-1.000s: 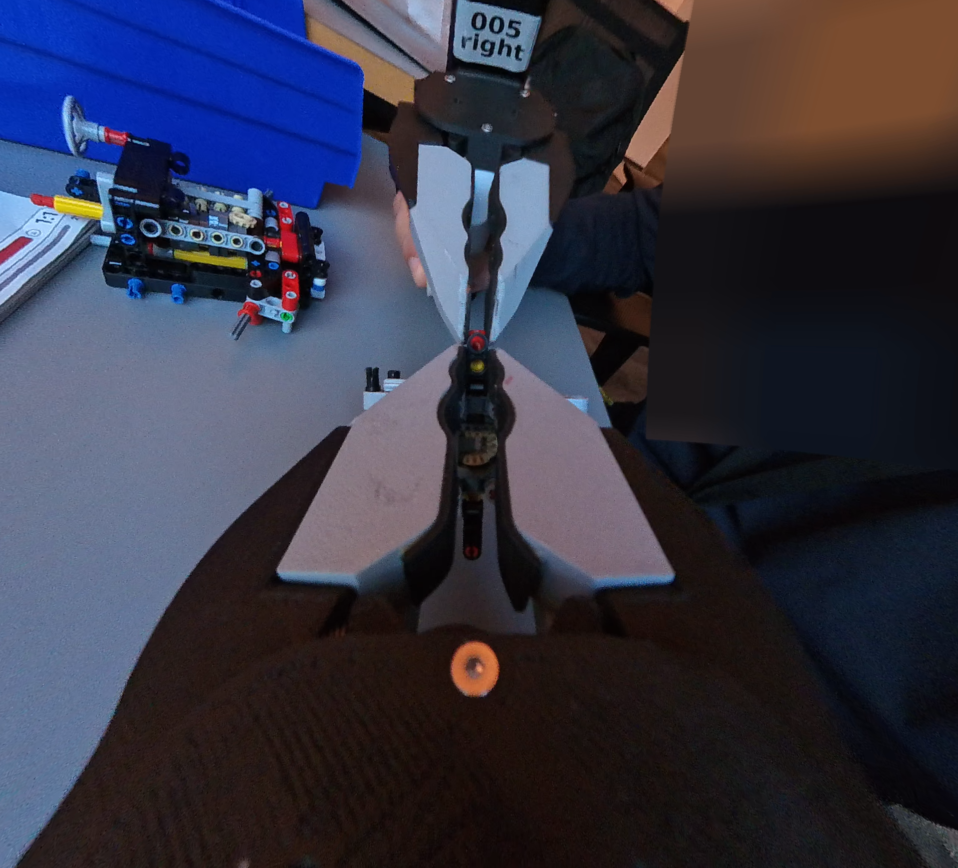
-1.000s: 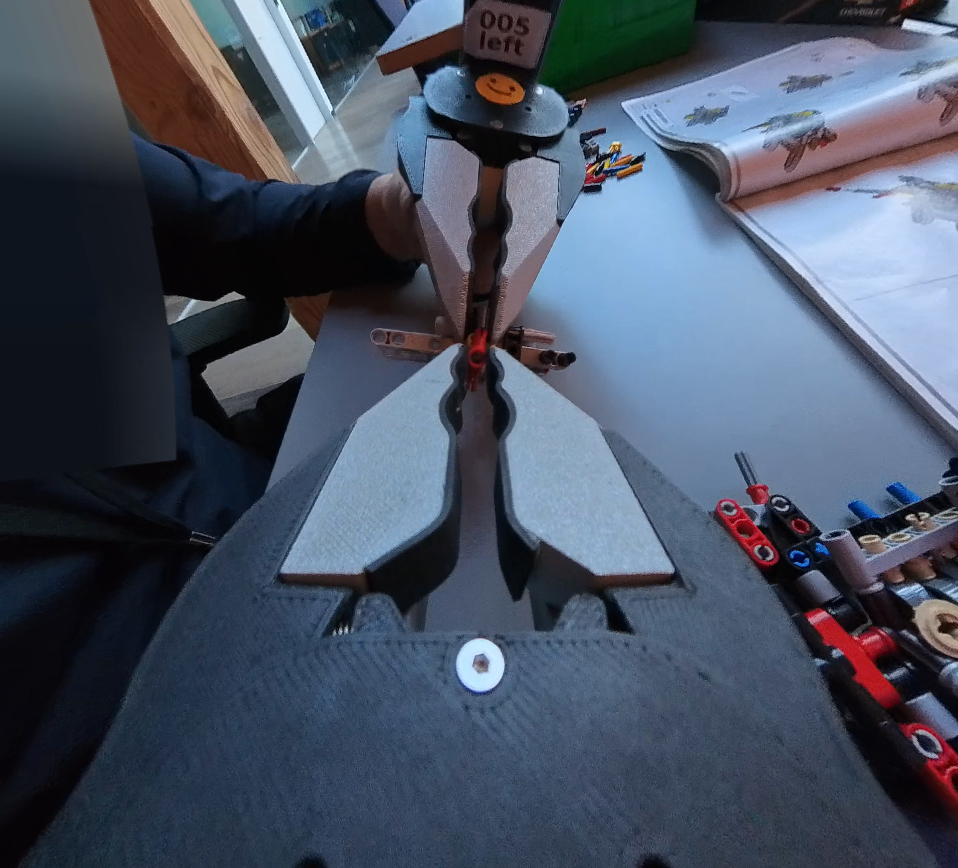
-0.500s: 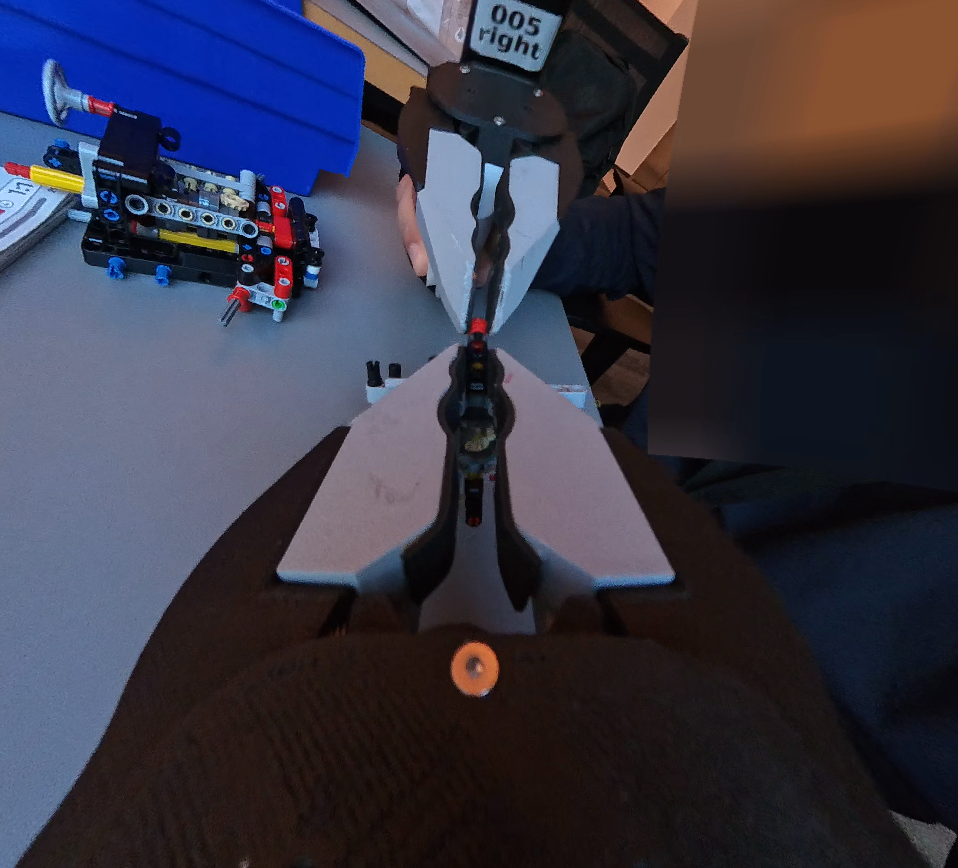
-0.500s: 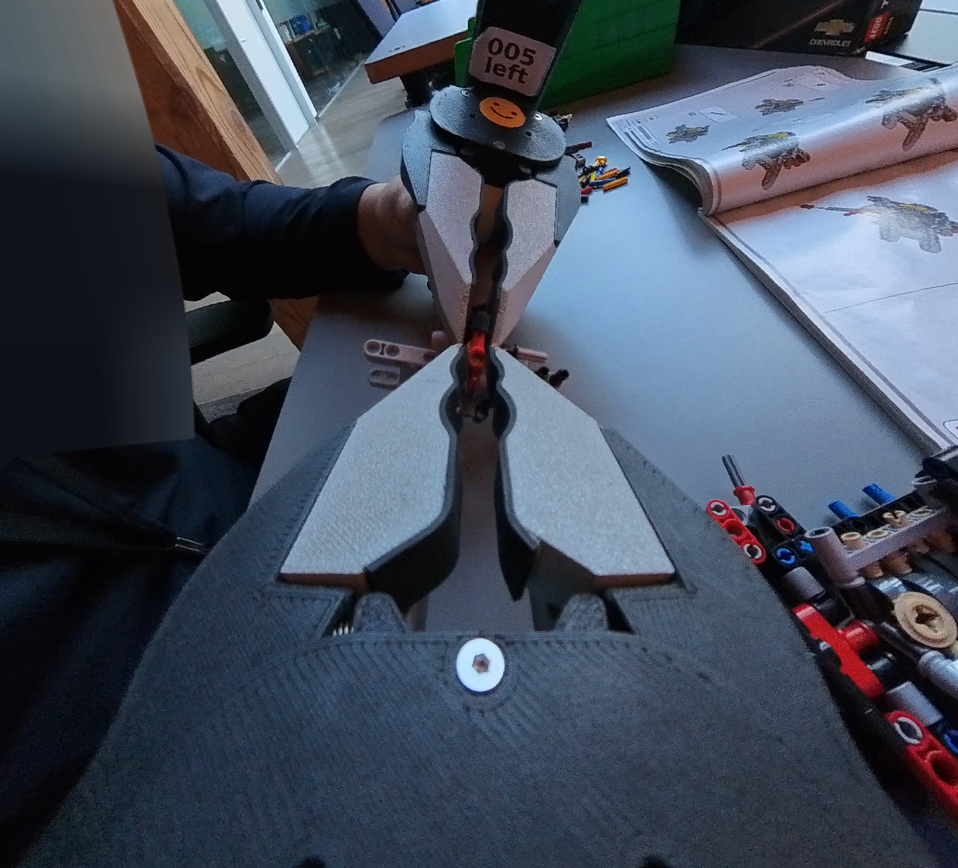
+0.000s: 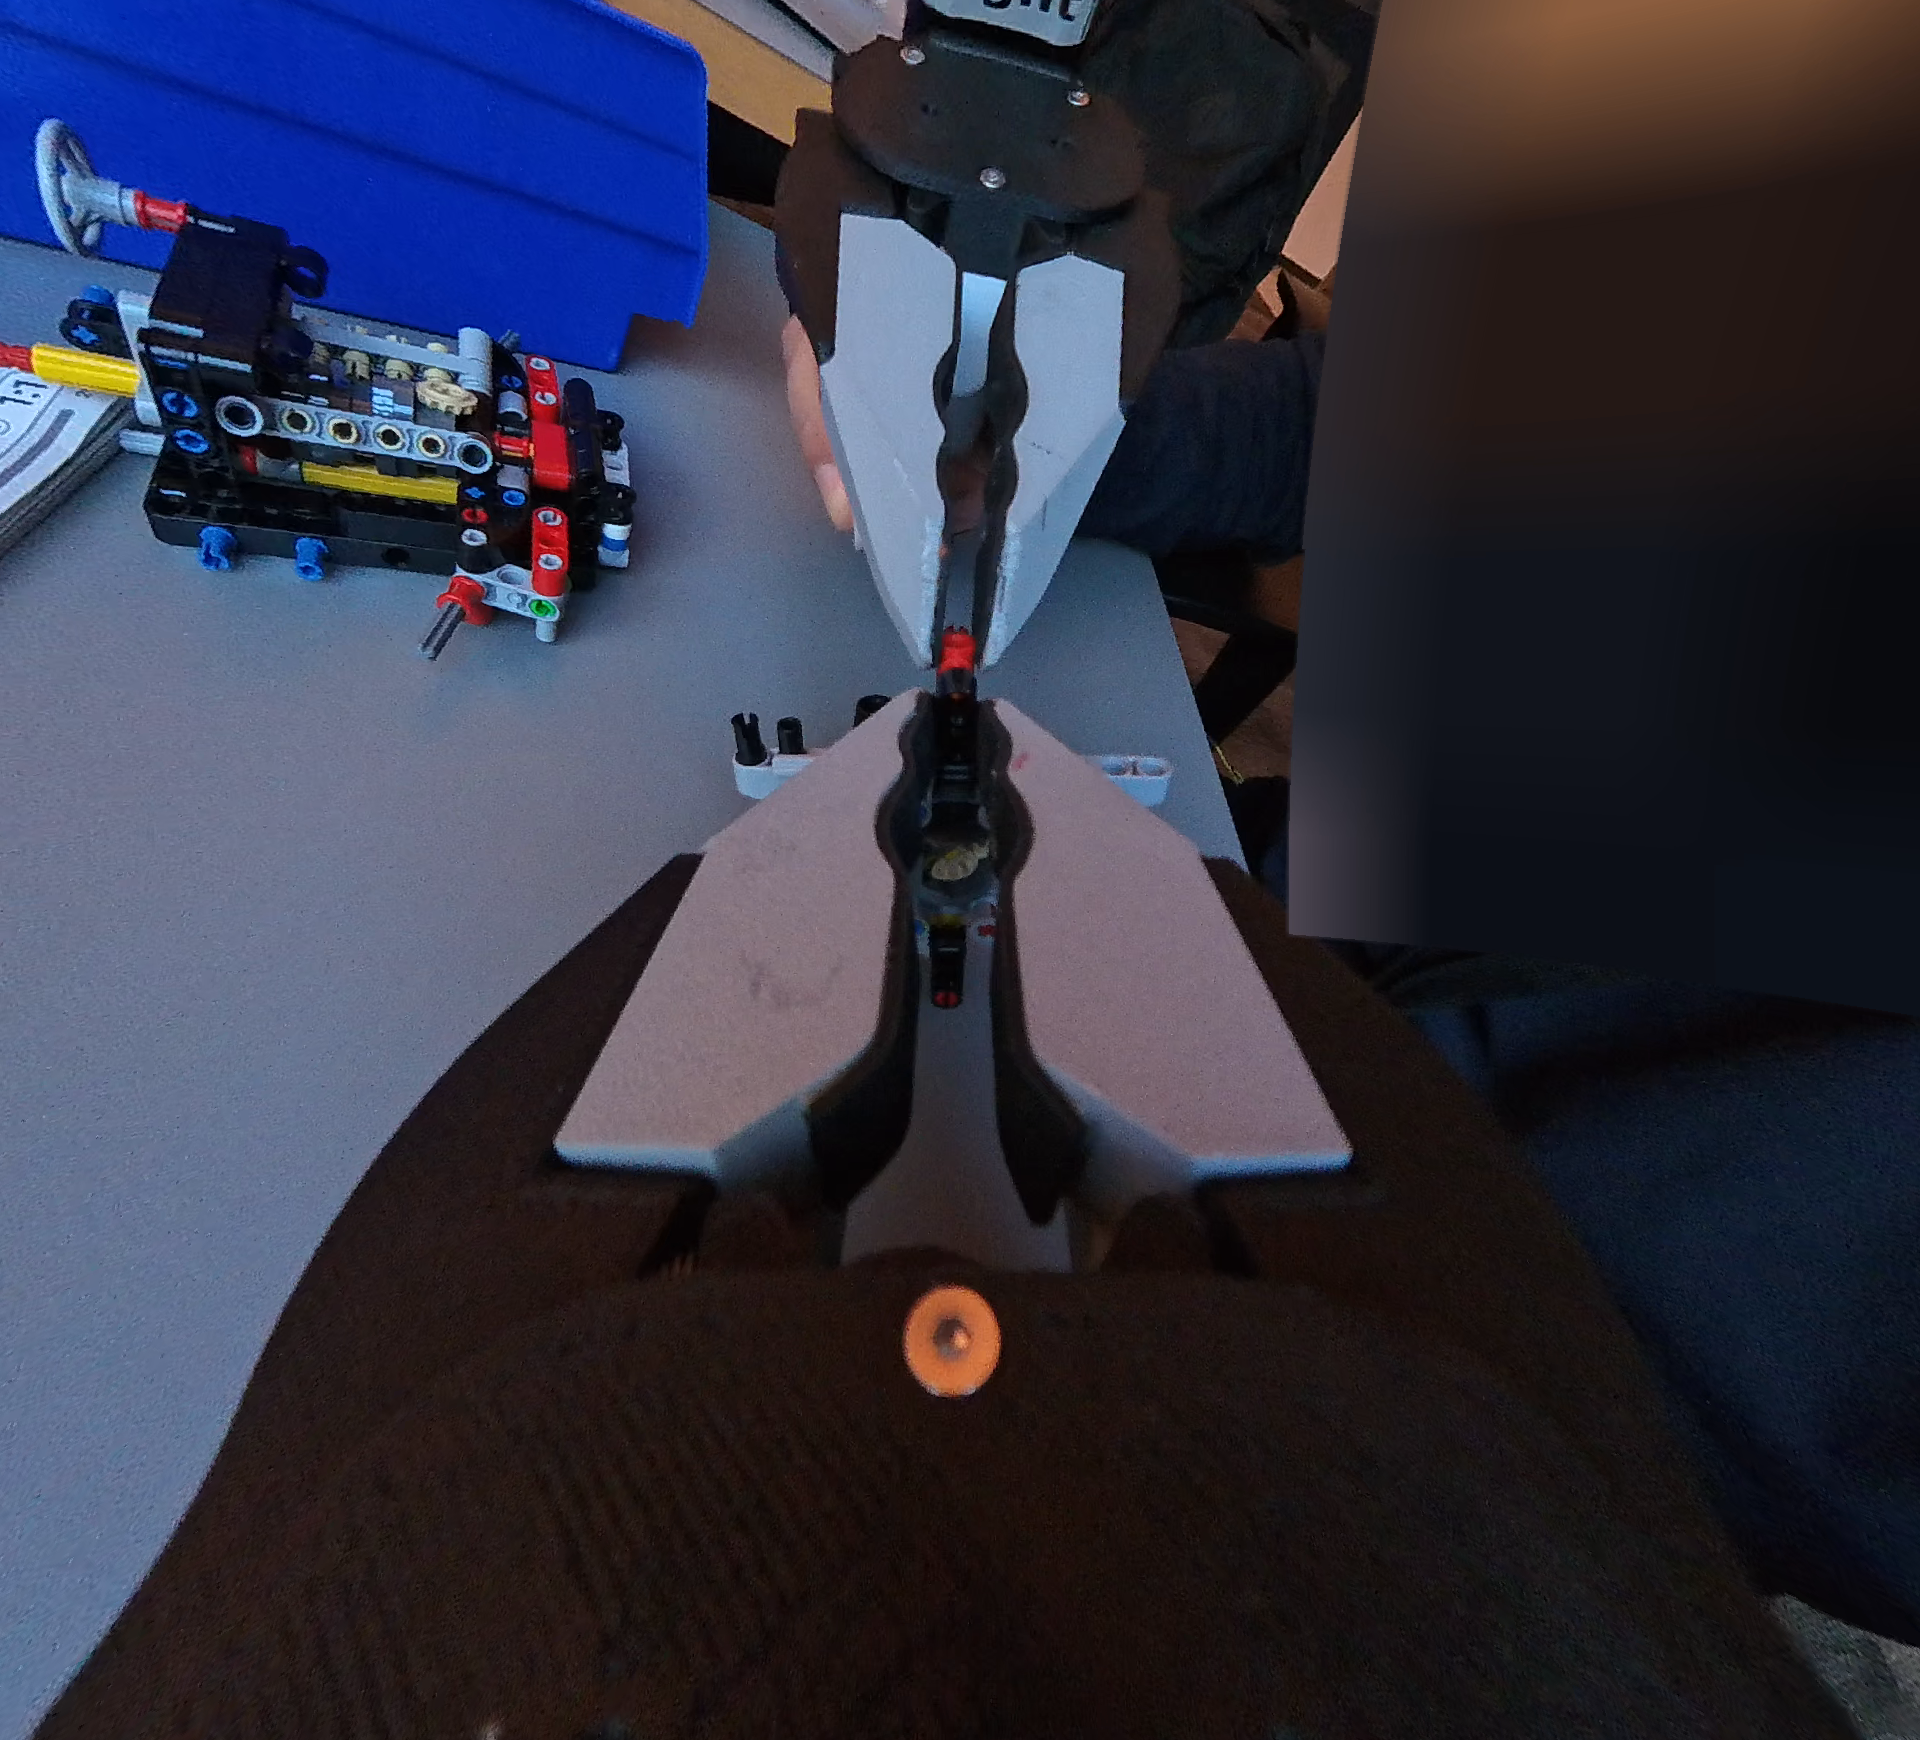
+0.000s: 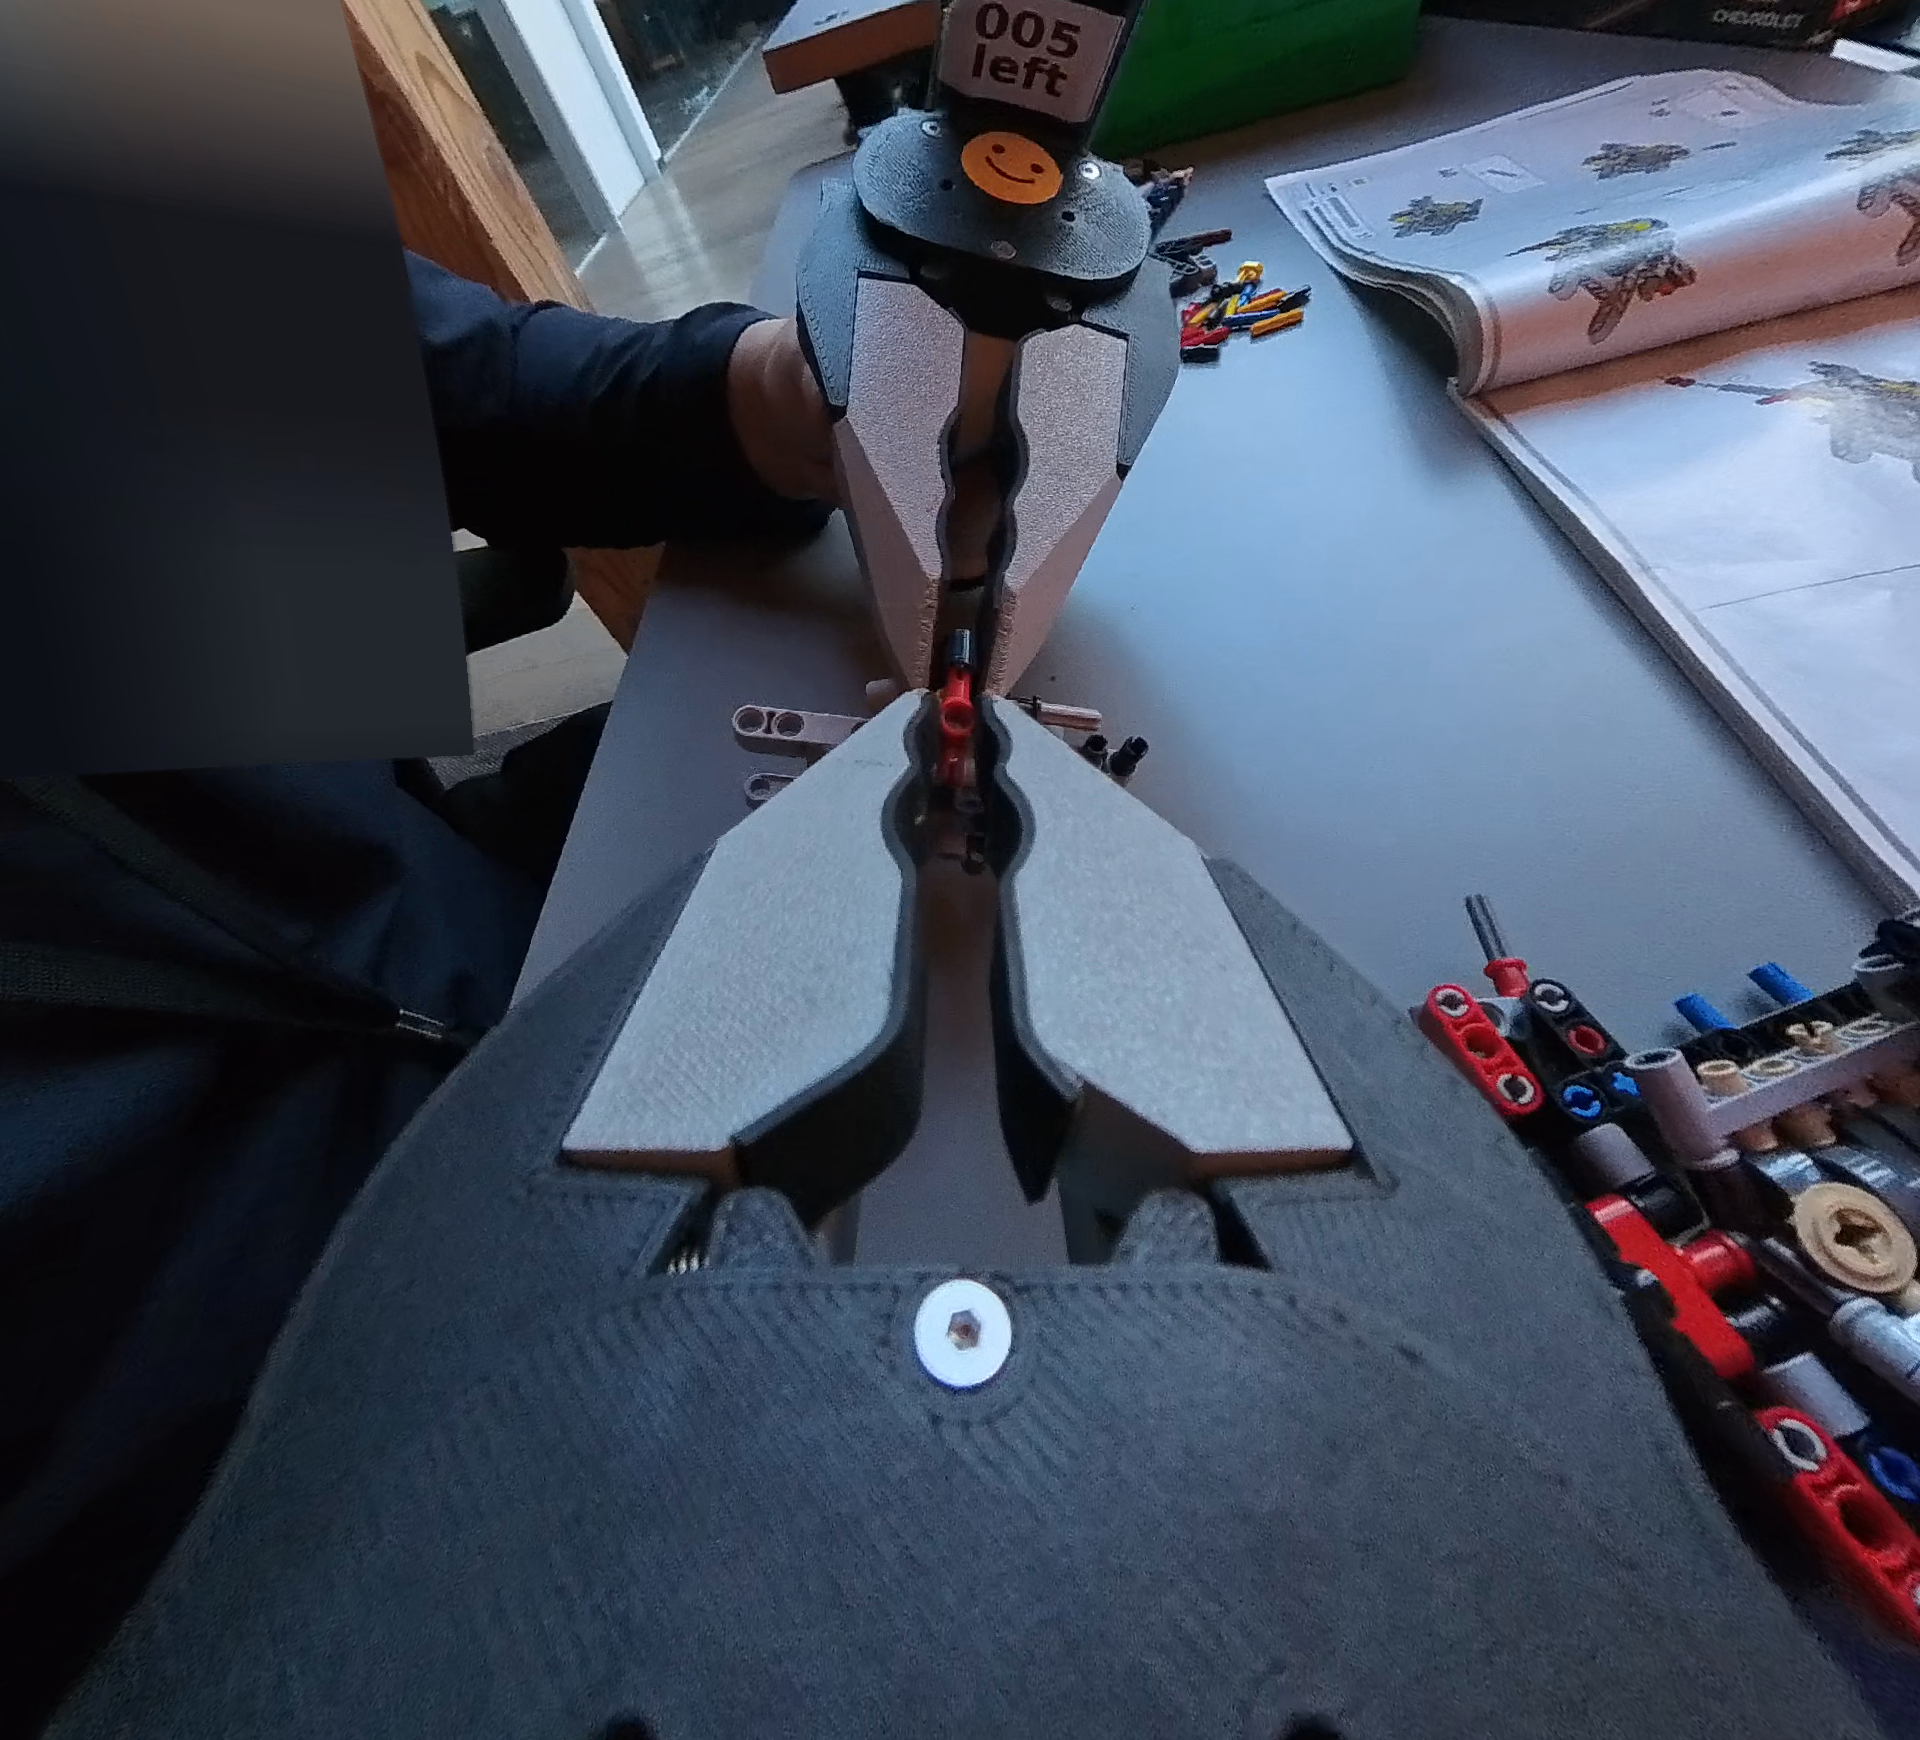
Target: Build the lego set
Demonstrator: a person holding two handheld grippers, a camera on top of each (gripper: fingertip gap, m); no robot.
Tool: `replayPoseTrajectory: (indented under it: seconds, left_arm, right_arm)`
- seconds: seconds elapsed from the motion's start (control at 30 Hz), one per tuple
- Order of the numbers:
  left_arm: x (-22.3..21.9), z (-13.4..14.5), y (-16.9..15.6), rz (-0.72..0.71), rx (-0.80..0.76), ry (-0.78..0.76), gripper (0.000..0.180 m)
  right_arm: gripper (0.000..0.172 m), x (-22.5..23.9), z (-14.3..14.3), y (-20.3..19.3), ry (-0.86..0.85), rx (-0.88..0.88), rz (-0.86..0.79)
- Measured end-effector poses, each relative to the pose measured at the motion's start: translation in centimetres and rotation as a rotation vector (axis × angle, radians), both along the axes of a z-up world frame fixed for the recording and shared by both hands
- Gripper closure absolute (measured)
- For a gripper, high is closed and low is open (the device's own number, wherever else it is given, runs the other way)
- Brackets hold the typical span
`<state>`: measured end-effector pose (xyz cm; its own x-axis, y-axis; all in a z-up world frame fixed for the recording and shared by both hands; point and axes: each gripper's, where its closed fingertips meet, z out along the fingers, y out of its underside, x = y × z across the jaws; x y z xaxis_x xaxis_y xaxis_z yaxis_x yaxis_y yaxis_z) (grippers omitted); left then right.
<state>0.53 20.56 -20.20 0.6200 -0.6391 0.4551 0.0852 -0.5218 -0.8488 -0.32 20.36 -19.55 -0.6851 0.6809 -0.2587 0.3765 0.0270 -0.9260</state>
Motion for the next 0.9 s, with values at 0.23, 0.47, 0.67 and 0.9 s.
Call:
replayPoseTrajectory:
  seconds: [0.23,0.47,0.67,0.9]
  left_arm:
    - [0.5,-0.1,-0.4,-0.021,-0.012,0.068,0.176]
    - [2.6,-0.3,0.1,-0.057,-0.012,0.099,0.176]
    - [0.5,-0.3,-0.2,-0.01,-0.016,0.095,0.175]
    - [-3.3,-0.1,0.3,0.095,-0.038,0.006,0.176]
  right_arm:
    - [0.168,0.3,0.3,-0.3,0.0,0.02,0.016]
    - [0.169,0.2,1.4,-0.9,0.104,0.149,-0.02]
    - [0.17,-0.6,1.1,1.5,0.034,-0.014,-0.085]
    - [0.162,-0.8,-6.1,2.0,-0.239,0.231,-0.121]
